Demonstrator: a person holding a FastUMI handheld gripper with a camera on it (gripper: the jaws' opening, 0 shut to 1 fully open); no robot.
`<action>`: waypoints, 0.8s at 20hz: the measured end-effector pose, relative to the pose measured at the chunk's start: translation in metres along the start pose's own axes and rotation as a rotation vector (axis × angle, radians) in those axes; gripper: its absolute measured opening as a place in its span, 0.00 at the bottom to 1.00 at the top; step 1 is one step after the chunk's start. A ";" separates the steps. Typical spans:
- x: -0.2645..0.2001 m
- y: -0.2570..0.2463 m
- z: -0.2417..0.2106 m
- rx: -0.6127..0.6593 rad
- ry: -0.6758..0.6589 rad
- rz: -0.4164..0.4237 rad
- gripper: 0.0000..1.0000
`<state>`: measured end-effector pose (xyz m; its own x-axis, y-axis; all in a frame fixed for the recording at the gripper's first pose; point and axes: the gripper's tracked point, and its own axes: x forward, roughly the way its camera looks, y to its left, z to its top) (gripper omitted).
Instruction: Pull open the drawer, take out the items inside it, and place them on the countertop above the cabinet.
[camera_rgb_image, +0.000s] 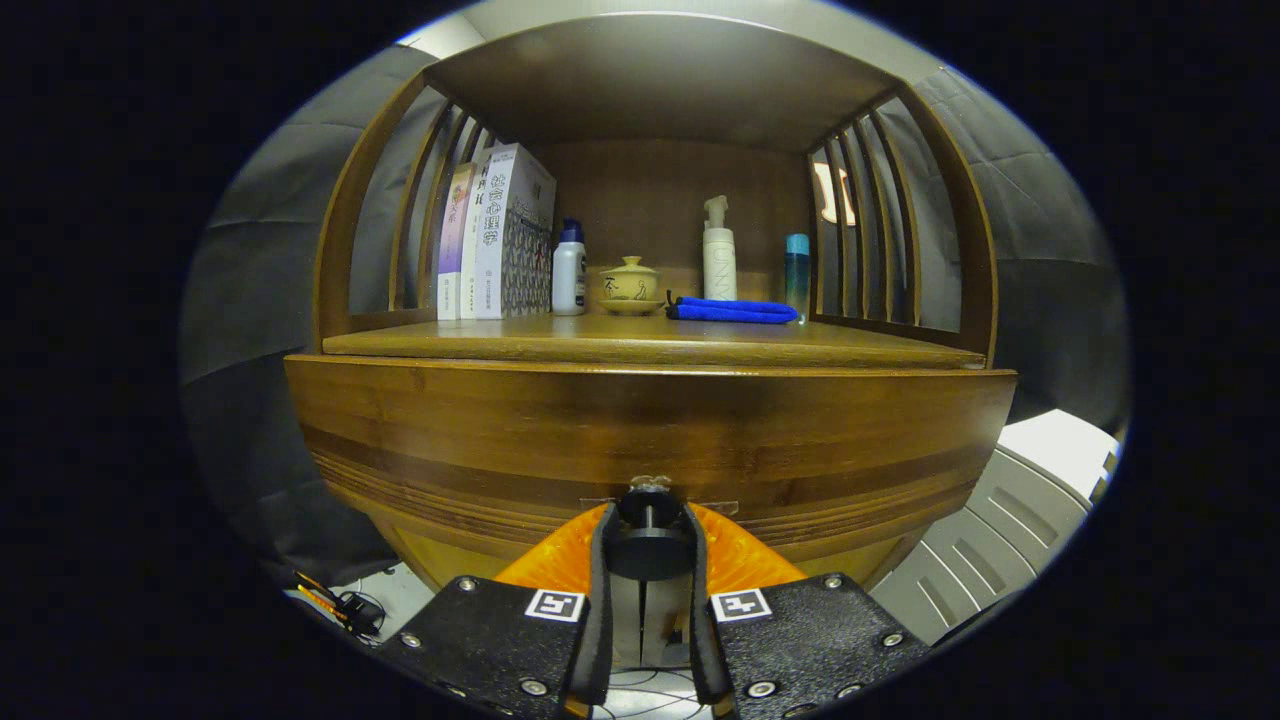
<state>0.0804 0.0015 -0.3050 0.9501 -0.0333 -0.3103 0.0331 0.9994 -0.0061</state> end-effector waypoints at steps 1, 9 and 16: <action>-0.006 0.000 -0.001 -0.007 0.002 -0.001 0.32; -0.058 -0.001 -0.011 -0.021 0.013 -0.002 0.32; -0.104 0.003 -0.023 -0.035 -0.015 0.028 0.32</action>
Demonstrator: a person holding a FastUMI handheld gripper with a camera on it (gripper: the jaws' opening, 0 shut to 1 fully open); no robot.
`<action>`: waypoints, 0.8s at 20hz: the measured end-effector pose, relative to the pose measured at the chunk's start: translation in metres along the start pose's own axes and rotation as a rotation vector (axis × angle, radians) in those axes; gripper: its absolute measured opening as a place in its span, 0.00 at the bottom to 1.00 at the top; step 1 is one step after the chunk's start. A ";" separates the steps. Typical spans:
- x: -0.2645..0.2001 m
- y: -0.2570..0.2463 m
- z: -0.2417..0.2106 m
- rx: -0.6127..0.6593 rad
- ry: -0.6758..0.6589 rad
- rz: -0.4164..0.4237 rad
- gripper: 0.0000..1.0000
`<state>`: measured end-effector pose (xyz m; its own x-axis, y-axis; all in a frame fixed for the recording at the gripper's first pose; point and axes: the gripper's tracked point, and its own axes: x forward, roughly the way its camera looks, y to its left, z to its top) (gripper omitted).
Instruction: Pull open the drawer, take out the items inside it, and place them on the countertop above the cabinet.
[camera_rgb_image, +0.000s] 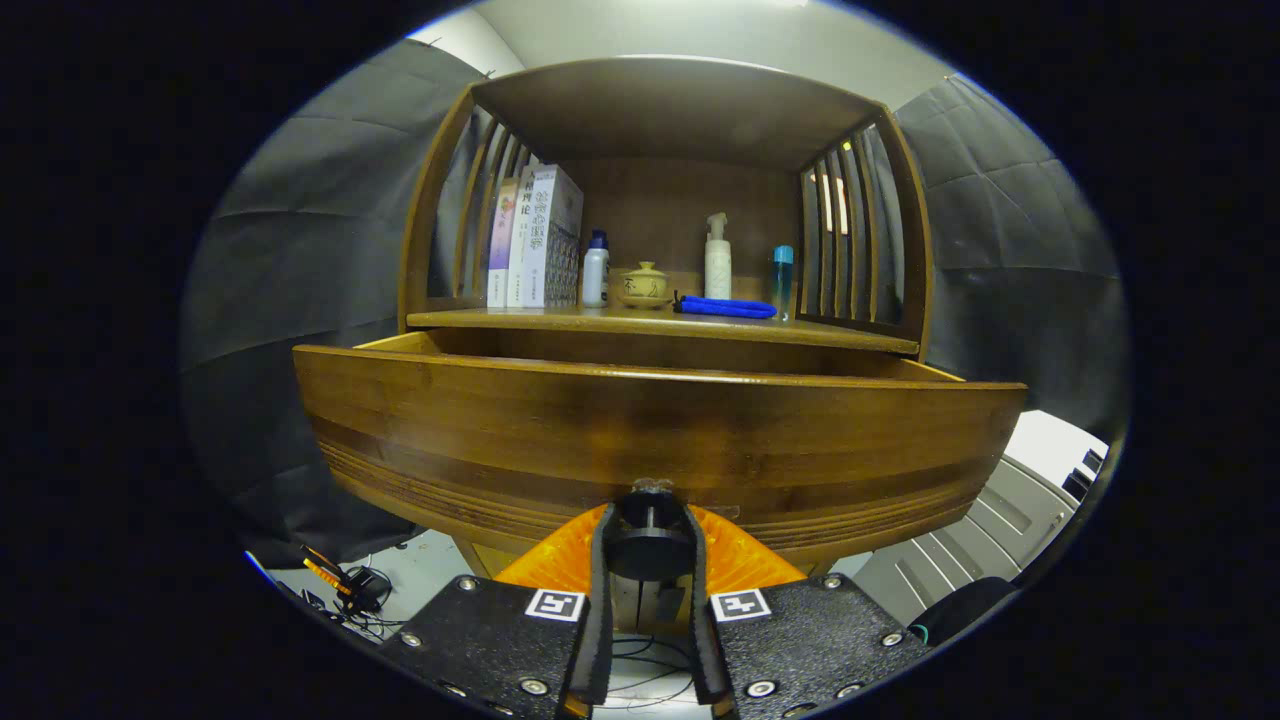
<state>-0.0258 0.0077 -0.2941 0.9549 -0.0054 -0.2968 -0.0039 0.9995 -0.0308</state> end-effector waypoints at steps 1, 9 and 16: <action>-0.006 -0.001 -0.002 0.006 -0.003 -0.003 0.32; -0.033 0.007 -0.009 0.018 0.018 0.006 0.32; -0.054 0.013 -0.016 0.040 0.025 0.011 0.32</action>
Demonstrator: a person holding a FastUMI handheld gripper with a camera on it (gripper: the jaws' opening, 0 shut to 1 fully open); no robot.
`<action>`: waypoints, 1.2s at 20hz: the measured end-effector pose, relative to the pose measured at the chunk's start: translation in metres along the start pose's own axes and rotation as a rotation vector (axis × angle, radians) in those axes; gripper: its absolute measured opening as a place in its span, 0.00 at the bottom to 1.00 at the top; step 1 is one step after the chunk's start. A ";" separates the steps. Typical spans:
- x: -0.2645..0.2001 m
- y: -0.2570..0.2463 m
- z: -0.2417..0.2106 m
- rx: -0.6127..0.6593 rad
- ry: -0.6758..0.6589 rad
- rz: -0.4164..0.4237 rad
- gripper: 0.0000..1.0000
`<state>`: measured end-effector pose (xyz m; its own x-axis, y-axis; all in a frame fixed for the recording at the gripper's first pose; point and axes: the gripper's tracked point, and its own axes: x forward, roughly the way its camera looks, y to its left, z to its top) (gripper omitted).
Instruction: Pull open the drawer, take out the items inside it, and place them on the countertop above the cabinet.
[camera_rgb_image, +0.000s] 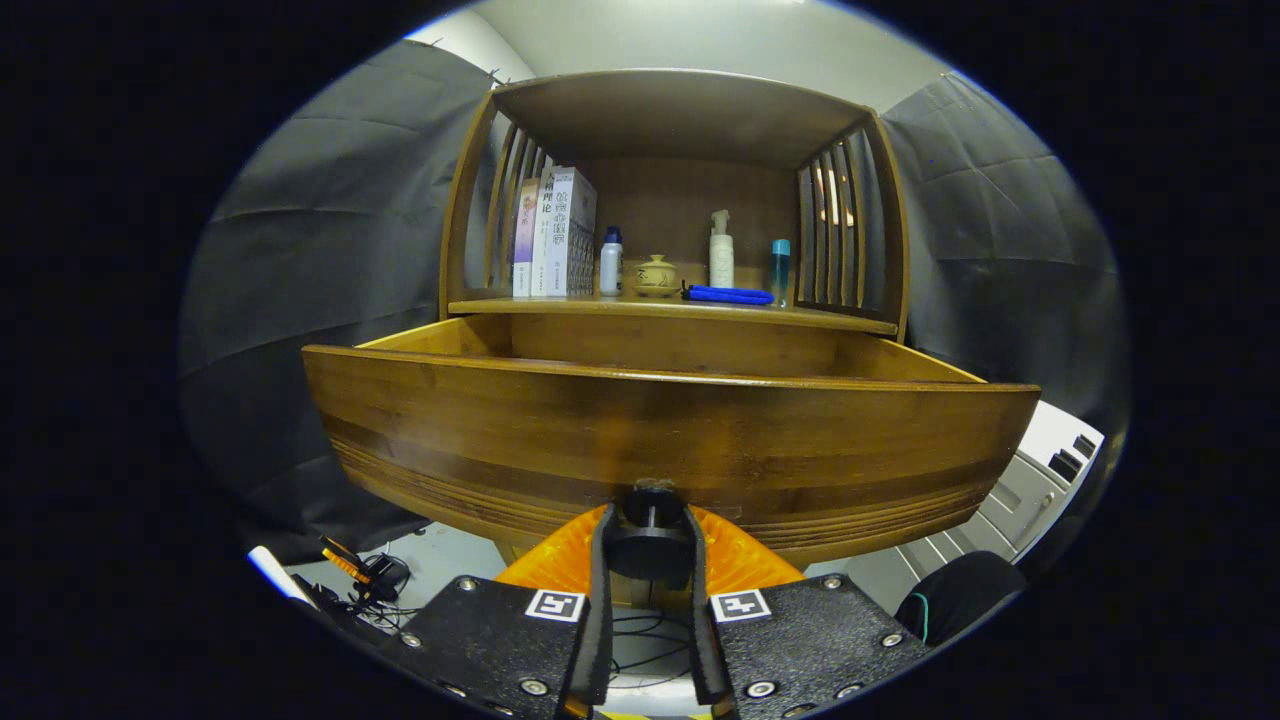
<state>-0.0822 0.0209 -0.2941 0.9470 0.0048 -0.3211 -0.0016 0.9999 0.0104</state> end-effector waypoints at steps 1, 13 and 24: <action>-0.001 -0.001 -0.002 0.018 0.007 -0.009 0.32; -0.023 0.015 0.021 0.054 -0.069 0.118 0.70; -0.029 -0.008 0.147 0.034 -0.161 0.040 0.95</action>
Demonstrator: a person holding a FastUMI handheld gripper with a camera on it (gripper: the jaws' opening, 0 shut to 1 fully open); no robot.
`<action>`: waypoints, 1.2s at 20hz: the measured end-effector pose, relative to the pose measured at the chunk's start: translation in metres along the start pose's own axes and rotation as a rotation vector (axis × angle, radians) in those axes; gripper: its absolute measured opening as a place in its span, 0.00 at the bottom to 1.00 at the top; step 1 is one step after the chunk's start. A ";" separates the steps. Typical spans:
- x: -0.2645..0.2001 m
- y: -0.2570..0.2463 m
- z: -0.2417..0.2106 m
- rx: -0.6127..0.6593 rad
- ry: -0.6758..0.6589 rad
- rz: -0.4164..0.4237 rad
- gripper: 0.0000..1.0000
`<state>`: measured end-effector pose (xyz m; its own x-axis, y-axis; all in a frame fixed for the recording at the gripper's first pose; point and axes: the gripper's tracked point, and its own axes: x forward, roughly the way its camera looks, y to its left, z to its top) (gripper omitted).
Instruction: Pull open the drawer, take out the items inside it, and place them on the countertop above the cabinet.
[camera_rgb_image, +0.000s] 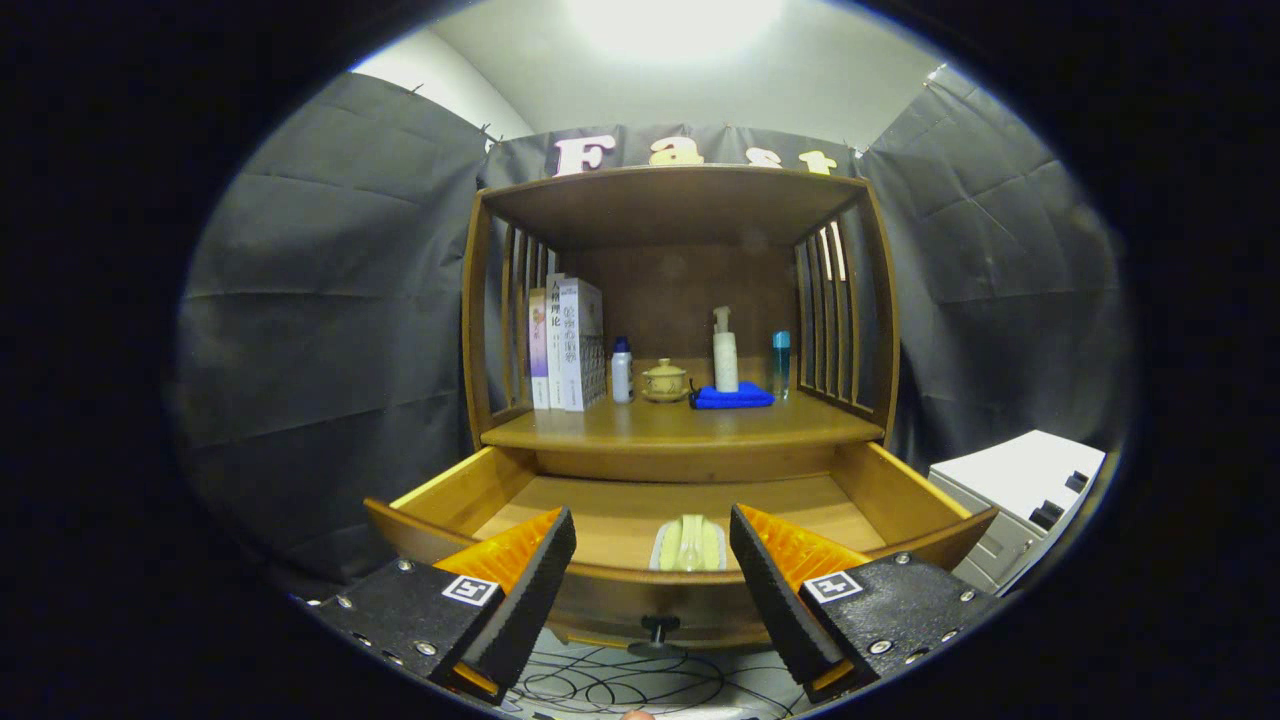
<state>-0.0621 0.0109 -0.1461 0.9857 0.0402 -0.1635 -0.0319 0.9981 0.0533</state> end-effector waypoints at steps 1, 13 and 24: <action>0.008 -0.004 0.002 0.004 0.035 -0.019 0.95; 0.096 -0.043 0.011 -0.049 0.311 -0.184 0.96; 0.149 -0.025 -0.087 0.048 0.657 -0.174 0.94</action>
<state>0.0713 -0.0040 -0.2576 0.6704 -0.0856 -0.7370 0.1406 0.9900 0.0129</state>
